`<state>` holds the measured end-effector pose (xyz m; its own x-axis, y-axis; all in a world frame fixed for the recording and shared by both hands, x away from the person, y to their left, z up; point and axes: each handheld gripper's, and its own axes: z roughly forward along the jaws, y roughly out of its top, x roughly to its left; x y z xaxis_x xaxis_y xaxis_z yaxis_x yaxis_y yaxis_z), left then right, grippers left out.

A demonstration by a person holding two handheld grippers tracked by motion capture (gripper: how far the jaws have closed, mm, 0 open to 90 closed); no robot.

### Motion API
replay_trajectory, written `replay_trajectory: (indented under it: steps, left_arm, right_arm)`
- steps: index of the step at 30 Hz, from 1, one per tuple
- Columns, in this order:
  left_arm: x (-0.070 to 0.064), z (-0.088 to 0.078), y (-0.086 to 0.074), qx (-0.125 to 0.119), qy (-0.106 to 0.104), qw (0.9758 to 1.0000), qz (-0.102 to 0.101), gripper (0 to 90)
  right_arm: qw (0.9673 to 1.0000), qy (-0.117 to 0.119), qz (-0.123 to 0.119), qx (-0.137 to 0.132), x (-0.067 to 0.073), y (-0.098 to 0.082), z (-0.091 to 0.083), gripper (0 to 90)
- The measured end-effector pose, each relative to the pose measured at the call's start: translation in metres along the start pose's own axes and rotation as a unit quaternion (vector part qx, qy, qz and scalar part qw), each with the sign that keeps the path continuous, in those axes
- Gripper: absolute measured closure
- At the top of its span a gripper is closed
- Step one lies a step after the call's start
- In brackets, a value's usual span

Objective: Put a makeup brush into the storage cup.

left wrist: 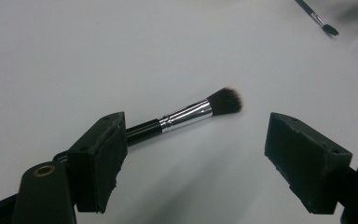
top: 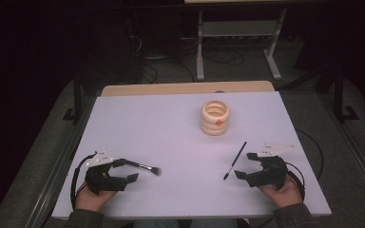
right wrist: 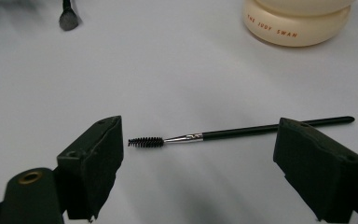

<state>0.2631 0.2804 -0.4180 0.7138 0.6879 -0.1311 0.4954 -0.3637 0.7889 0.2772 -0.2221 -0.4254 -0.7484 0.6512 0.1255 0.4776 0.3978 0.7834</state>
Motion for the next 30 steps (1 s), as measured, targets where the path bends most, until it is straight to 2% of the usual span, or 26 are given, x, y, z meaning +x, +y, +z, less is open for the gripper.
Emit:
replay_trajectory:
  steps: [5, 8, 13, 27, 30]
  left_arm:
    - [0.0003, -0.0004, -0.0006, -0.003, 0.000, 1.0000, -0.005, 20.6]
    - [0.0000, -0.0009, -0.0014, 0.000, -0.001, 1.0000, -0.002, 20.6]
    - [-0.0013, -0.0029, -0.0014, -0.004, 0.001, 1.0000, -0.001, 20.6]
    - [-0.0010, -0.0066, -0.0017, -0.012, -0.003, 0.9999, -0.008, 21.1]
    - [-0.0016, -0.0063, -0.0012, -0.006, -0.003, 1.0000, 0.001, 21.4]
  right_arm:
    - [1.0000, -0.001, 0.000, 0.005, 0.0009, 0.0009, 0.0020, 14.9]
    - [0.9999, 0.002, -0.010, 0.005, 0.0029, 0.0036, 0.0016, 17.3]
    - [0.9998, 0.001, -0.017, 0.010, 0.0062, 0.0064, 0.0044, 16.5]
    - [0.9999, 0.003, -0.013, 0.011, 0.0065, 0.0074, 0.0038, 16.0]
    - [0.9999, 0.003, -0.013, 0.011, 0.0077, 0.0078, 0.0039, 16.0]
